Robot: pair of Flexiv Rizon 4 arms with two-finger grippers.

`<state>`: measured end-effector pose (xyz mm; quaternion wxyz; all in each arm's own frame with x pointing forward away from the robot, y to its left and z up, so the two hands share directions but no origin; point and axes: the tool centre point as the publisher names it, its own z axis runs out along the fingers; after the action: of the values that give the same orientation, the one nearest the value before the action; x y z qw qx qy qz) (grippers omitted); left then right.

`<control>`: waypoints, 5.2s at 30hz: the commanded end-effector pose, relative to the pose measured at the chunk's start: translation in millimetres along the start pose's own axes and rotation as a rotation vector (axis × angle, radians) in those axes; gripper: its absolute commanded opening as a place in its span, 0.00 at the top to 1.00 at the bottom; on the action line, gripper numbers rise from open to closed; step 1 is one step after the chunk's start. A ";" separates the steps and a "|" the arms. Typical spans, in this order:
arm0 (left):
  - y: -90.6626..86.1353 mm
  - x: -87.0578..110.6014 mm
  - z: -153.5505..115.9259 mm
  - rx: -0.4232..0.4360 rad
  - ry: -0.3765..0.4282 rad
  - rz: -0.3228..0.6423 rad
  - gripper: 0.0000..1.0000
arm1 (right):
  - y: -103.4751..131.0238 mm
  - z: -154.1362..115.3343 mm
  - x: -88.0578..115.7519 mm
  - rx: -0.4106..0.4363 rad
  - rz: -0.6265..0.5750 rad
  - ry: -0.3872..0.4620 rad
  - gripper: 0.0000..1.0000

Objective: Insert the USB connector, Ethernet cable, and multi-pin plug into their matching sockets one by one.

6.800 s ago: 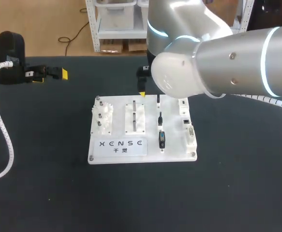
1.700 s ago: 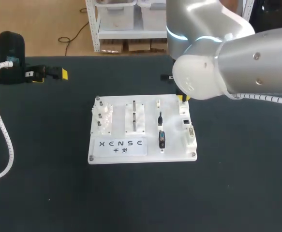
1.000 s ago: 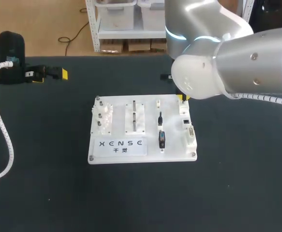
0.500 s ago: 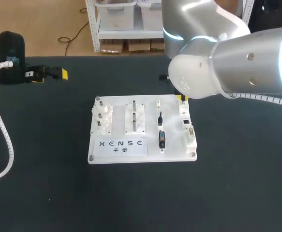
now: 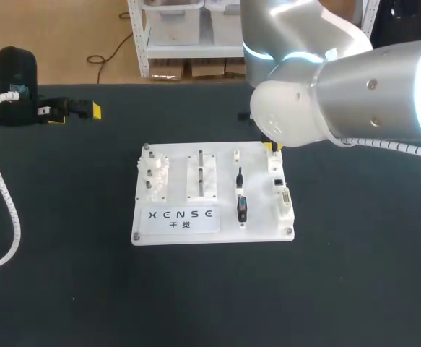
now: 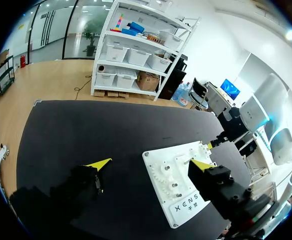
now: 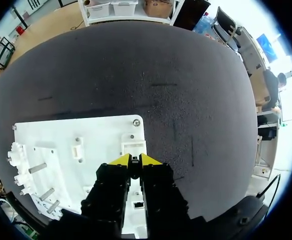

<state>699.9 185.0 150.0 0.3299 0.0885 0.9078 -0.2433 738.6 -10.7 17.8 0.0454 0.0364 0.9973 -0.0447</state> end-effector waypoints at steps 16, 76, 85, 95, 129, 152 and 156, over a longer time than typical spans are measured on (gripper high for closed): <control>0.0 0.0 0.0 0.000 0.000 0.000 0.00 | -3.4 10.5 1.6 -0.009 0.013 -0.027 1.00; 0.0 0.0 0.0 0.000 0.000 0.000 0.00 | 1.1 1.2 -1.0 -0.022 -0.026 -0.030 1.00; 0.0 0.0 0.0 0.000 0.000 0.000 0.00 | 0.6 5.8 -1.4 -0.018 -0.023 -0.021 1.00; 0.0 0.0 0.0 0.000 0.000 0.000 0.00 | 2.2 6.3 -2.7 -0.020 -0.022 -0.030 1.00; 0.0 0.0 0.0 0.000 0.000 0.000 0.00 | 7.8 -39.1 0.0 -0.011 0.008 -0.085 0.00; 0.0 0.0 0.0 0.000 0.000 0.000 0.00 | 61.5 -49.6 74.2 -0.058 -0.115 0.013 0.00; 0.0 0.0 0.0 0.000 0.000 0.000 0.00 | 67.0 -43.6 87.7 -0.068 -0.137 0.031 0.00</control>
<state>699.9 185.0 149.9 0.3299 0.0885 0.9078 -0.2433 658.9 64.8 50.6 0.0232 -0.0321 0.9991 -0.0144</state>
